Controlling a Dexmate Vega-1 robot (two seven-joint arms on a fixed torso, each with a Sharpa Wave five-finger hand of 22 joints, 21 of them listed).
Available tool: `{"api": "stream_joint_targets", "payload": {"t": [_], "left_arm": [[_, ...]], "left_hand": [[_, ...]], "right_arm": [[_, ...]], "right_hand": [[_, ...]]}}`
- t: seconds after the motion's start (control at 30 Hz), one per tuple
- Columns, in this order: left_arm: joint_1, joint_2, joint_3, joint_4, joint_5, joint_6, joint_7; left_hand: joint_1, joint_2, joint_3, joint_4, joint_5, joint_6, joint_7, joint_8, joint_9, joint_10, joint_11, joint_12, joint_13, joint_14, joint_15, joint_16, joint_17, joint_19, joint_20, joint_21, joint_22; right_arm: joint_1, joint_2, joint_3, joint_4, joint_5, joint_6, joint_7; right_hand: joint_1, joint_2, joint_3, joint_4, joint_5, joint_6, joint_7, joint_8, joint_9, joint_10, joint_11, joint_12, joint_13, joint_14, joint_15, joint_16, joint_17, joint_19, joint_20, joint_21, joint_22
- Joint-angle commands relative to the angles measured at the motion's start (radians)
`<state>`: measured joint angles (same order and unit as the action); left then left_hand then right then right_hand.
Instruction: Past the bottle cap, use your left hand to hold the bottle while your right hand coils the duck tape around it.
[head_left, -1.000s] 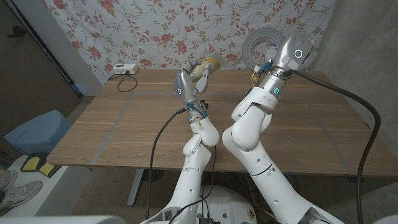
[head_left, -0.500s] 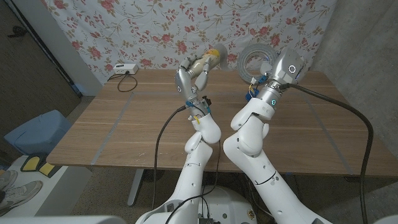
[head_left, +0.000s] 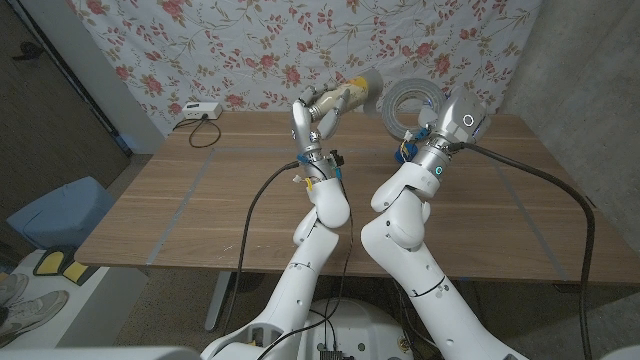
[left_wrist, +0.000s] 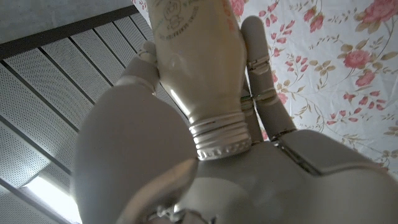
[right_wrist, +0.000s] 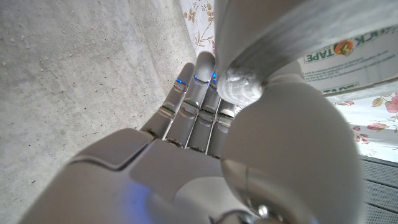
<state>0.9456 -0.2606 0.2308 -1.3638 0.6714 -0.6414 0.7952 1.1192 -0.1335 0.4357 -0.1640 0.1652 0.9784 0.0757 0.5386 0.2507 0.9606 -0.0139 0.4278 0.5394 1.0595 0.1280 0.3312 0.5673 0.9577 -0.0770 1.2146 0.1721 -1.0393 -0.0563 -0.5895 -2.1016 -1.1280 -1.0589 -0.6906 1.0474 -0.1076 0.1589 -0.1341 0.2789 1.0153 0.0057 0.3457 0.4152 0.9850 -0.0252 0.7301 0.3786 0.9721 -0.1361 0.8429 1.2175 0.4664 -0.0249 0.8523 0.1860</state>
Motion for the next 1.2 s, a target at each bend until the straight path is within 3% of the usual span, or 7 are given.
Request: {"api": "stream_joint_targets", "payload": {"t": [0.03, 0.3, 0.53, 0.63, 0.8, 1.0, 1.2], "left_arm": [[0.023, 0.141, 0.115, -0.123, -0.946, 0.203, -0.328], [0.031, 0.165, 0.112, -0.149, -1.099, 0.274, -0.395], [0.039, 0.17, 0.099, -0.17, -1.243, 0.334, -0.477], [0.039, 0.164, 0.088, -0.167, -1.308, 0.346, -0.526], [0.042, 0.133, 0.065, -0.159, -1.423, 0.36, -0.599], [0.044, 0.113, 0.049, -0.157, -1.478, 0.368, -0.639], [0.045, 0.095, 0.034, -0.14, -1.498, 0.326, -0.688]], "left_hand": [[0.175, 0.175, 0.062, 0.003, 0.009, -0.016, 0.011, 0.0, 0.018, 0.056, -0.044, 0.01, 0.259, 0.308, -0.359, -0.005, -0.005, -0.052, -0.101, 0.002, 0.001], [0.156, 0.219, 0.078, 0.023, 0.015, -0.096, 0.05, 0.005, 0.065, 0.08, -0.01, 0.005, 0.262, 0.316, -0.353, -0.005, -0.01, -0.053, -0.094, -0.002, 0.0], [0.105, 0.258, 0.109, 0.04, 0.028, -0.256, 0.107, 0.014, 0.144, 0.104, 0.002, 0.002, 0.276, 0.337, -0.349, 0.01, -0.029, -0.035, -0.078, -0.02, -0.003], [0.078, 0.267, 0.122, 0.05, 0.039, -0.315, 0.109, 0.026, 0.182, 0.11, -0.017, 0.01, 0.295, 0.34, -0.348, 0.017, -0.033, -0.033, -0.071, -0.039, -0.005], [0.057, 0.268, 0.132, 0.055, 0.051, -0.332, 0.113, 0.052, 0.218, 0.12, -0.031, 0.009, 0.291, 0.341, -0.348, 0.026, -0.03, -0.026, -0.074, -0.052, -0.004], [0.046, 0.265, 0.142, 0.052, 0.063, -0.349, 0.116, 0.077, 0.252, 0.122, -0.032, 0.008, 0.29, 0.339, -0.348, 0.028, -0.035, -0.018, -0.078, -0.063, -0.003], [0.034, 0.263, 0.151, 0.051, 0.072, -0.361, 0.112, 0.104, 0.287, 0.125, -0.038, 0.004, 0.285, 0.34, -0.348, 0.033, -0.039, -0.01, -0.08, -0.072, -0.003]], "right_arm": [[-0.005, 0.025, 0.049, 0.031, 0.096, 0.065, -0.102], [-0.009, 0.04, 0.093, 0.037, 0.148, 0.114, -0.164], [-0.031, 0.029, 0.122, 0.034, 0.193, 0.199, -0.231], [-0.041, 0.026, 0.134, 0.038, 0.218, 0.245, -0.268], [-0.061, 0.012, 0.155, 0.06, 0.267, 0.354, -0.348], [-0.071, -0.048, 0.158, 0.096, 0.299, 0.483, -0.406], [-0.065, -0.098, 0.143, 0.113, 0.307, 0.504, -0.358]], "right_hand": [[0.233, 0.243, 0.005, 0.001, -0.002, 0.033, -0.002, 0.002, 0.018, 0.095, -0.052, 0.002, 0.219, 0.018, -0.085, -0.004, 0.002, -0.003, 0.003, 0.007, 0.002], [0.232, 0.243, 0.008, 0.0, -0.003, 0.034, -0.003, 0.0, 0.017, 0.096, -0.052, 0.001, 0.219, 0.017, -0.085, -0.006, 0.002, -0.005, 0.002, 0.009, 0.002], [0.232, 0.241, 0.01, -0.001, -0.004, 0.037, -0.003, 0.0, 0.017, 0.097, -0.053, 0.001, 0.221, 0.018, -0.086, -0.008, 0.003, -0.006, 0.003, 0.012, 0.002], [0.232, 0.241, 0.011, -0.001, -0.004, 0.037, -0.006, 0.0, 0.017, 0.096, -0.055, 0.0, 0.222, 0.018, -0.086, -0.008, 0.003, -0.007, 0.001, 0.013, 0.002], [0.233, 0.238, 0.012, -0.004, -0.006, 0.039, -0.01, -0.001, 0.015, 0.098, -0.053, -0.003, 0.217, 0.018, -0.087, -0.009, 0.003, -0.005, 0.002, 0.015, 0.002], [0.235, 0.234, 0.019, -0.009, -0.014, 0.044, -0.012, -0.003, 0.009, 0.103, -0.053, -0.01, 0.207, 0.024, -0.086, -0.03, -0.023, -0.003, 0.003, 0.019, 0.0], [0.234, 0.23, 0.024, -0.013, -0.022, 0.048, -0.014, -0.004, 0.005, 0.103, -0.054, -0.014, 0.204, 0.03, -0.088, -0.051, -0.042, -0.004, -0.001, 0.02, -0.001]]}}
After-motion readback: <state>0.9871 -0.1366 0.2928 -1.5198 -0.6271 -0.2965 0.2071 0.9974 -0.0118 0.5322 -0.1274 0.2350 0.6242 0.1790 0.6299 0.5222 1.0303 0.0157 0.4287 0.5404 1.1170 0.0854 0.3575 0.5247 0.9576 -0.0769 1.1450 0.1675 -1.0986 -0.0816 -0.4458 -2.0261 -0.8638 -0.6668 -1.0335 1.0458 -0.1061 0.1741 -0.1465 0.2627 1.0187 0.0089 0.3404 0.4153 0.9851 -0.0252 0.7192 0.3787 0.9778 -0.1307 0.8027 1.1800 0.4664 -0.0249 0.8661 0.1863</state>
